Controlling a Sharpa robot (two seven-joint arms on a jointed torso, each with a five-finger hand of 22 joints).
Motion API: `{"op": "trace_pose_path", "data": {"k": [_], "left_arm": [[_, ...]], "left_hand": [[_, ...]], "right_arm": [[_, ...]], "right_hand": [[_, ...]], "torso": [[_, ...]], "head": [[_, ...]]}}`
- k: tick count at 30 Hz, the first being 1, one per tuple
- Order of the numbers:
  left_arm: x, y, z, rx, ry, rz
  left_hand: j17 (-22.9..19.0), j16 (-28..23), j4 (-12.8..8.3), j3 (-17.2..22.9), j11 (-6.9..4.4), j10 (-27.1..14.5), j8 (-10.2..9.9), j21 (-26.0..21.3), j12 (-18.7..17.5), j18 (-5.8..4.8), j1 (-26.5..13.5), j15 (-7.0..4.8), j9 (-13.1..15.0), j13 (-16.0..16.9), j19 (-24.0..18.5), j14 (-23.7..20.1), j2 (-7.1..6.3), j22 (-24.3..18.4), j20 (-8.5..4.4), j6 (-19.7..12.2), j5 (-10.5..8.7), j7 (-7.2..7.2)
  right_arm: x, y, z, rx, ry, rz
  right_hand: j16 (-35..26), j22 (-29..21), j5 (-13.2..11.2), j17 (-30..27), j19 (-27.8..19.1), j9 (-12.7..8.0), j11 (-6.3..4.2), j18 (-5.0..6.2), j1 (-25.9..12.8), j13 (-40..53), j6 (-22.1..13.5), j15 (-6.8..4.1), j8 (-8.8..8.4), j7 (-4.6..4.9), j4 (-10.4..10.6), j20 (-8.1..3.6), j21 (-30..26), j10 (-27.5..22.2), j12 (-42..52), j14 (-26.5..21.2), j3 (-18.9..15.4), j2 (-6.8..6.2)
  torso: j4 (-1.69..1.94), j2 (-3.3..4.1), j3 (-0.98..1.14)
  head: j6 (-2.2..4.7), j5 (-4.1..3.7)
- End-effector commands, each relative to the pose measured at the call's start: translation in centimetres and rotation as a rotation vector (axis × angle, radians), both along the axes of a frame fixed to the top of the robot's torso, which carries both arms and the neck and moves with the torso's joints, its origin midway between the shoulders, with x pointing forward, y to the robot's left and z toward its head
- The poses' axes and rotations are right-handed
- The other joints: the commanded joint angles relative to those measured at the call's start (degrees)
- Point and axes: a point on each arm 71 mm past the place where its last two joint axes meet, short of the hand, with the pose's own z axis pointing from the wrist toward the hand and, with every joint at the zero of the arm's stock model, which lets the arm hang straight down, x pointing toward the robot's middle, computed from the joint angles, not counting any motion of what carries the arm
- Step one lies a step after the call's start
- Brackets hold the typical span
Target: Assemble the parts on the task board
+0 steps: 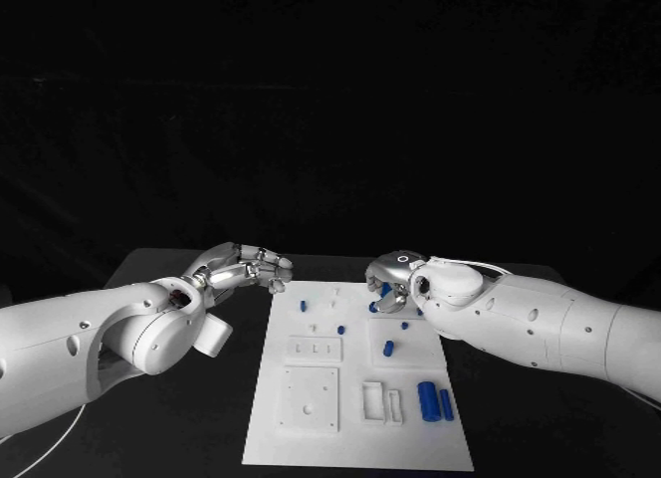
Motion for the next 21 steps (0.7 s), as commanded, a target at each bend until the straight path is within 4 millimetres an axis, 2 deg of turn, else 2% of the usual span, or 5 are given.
{"op": "trace_pose_path", "data": {"k": [1,9,16,21], "left_arm": [[-0.05,-0.26,0.16,-0.001,-0.009,-0.021],[-0.17,-0.29,0.19,-0.003,-0.009,-0.023],[-0.19,-0.23,0.20,-0.003,-0.009,-0.023],[-0.14,-0.20,0.19,-0.003,-0.009,-0.022]], "left_hand": [[-0.1,-0.3,0.1,-0.4,0.50,-0.1,-0.3,-0.4,-0.5,-1.14,-0.6,0.36,0.0,-0.1,-0.5,0.0,-0.11,-0.1,-0.01,0.5,-0.29,0.05],[-0.2,-0.7,0.1,-0.5,0.79,-0.5,-0.6,-0.5,-1.3,-1.13,-0.6,0.38,-0.1,-0.2,-0.5,0.2,-0.11,-0.2,0.01,0.3,-0.32,0.19],[-0.2,-0.8,0.2,-0.6,0.88,-0.6,-0.7,-0.5,-1.5,-1.13,-0.6,0.39,-0.2,-0.3,-0.5,0.2,-0.09,-0.2,0.02,0.1,-0.34,0.26],[-0.2,-0.9,0.2,-0.6,0.92,-0.6,-0.8,-0.6,-1.6,-1.13,-0.6,0.39,-0.2,-0.3,-0.5,0.3,-0.08,-0.2,0.03,0.1,-0.36,0.29]], "right_arm": [[-0.01,0.00,-0.25,-0.034,-0.006,0.002],[0.17,-0.12,-0.35,-0.042,-0.028,-0.007],[0.28,-0.38,-0.35,-0.050,-0.041,-0.014],[0.26,-0.68,-0.33,-0.054,-0.046,-0.018]], "right_hand": [[0.4,1.1,-0.5,-0.1,1.6,0.1,-0.11,1.70,-0.6,0.1,0.5,-0.27,0.32,0.07,0.2,-2.16,0.3,0.4,0.2,-0.2,0.2,-0.13],[0.7,1.1,-2.1,-0.5,1.4,0.3,-0.11,1.70,-0.3,0.3,0.6,-0.28,0.13,0.05,0.3,-2.21,0.5,0.4,0.0,-0.3,1.1,-0.15],[0.9,1.0,-3.2,-0.8,1.4,0.4,-0.09,1.70,-0.1,0.5,0.6,-0.26,-0.03,0.06,0.5,-2.22,0.6,0.4,-0.1,-0.4,1.9,-0.29],[1.0,1.0,-3.4,-0.9,1.4,0.5,-0.10,1.70,-0.1,0.5,0.6,-0.27,-0.05,0.05,0.5,-2.23,0.7,0.4,-0.1,-0.4,2.1,-0.31]], "torso": [[0.53,1.66,-0.38],[0.53,2.60,-0.42],[0.64,3.05,-0.47],[0.63,3.32,-0.42]], "head": [[1.04,-0.59],[1.56,-0.58],[1.67,-0.58],[1.76,-0.54]]}}
